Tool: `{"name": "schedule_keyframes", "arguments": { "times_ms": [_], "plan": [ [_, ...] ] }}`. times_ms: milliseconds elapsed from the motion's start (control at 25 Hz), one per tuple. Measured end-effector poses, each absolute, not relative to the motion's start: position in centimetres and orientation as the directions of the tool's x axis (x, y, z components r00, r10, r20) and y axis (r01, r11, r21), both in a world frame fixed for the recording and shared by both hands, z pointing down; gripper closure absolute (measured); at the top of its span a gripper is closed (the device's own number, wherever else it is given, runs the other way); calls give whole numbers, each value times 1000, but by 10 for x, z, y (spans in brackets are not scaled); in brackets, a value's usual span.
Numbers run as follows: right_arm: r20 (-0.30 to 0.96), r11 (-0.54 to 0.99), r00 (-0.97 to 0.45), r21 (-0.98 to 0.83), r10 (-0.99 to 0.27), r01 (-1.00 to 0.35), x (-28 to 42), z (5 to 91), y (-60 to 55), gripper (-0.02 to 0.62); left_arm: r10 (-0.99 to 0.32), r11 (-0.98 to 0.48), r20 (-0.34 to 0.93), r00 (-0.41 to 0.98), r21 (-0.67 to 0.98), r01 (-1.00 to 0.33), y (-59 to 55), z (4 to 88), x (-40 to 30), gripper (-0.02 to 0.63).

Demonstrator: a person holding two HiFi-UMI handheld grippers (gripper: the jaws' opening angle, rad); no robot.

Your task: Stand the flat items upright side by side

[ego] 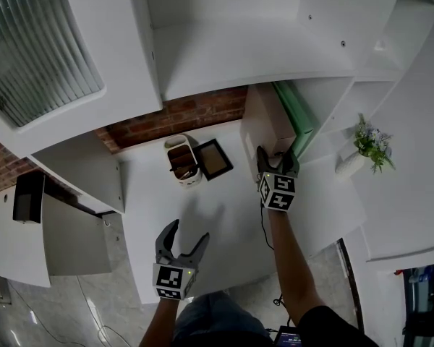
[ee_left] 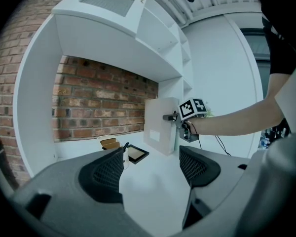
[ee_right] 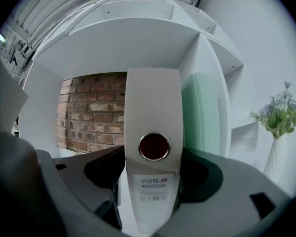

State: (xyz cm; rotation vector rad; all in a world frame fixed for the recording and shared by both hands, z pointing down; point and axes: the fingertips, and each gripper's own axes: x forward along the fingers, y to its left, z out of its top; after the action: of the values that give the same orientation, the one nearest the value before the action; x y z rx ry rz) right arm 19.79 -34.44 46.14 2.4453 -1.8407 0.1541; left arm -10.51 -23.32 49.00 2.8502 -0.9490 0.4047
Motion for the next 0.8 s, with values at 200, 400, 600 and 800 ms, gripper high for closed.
{"name": "schedule_keyframes", "arguments": {
  "times_ms": [200, 400, 600, 800],
  "plan": [
    [102, -276, 273, -19, -957, -961, 188, 448, -313, 285, -586, -789, 268, 764, 24, -614, -235, 484, -111, 262],
    [70, -265, 261, -59, -963, -962, 163, 431, -262, 285, -615, -770, 228, 755, 31, -637, -241, 467, -123, 264],
    [31, -240, 238, -88, -971, -967, 123, 419, -209, 342, -646, -751, 167, 744, 35, -660, -247, 447, -140, 268],
    [0, -213, 214, -78, -977, -974, 88, 410, -168, 451, -660, -745, 115, 743, 36, -667, -242, 430, -153, 427]
  ]
}}
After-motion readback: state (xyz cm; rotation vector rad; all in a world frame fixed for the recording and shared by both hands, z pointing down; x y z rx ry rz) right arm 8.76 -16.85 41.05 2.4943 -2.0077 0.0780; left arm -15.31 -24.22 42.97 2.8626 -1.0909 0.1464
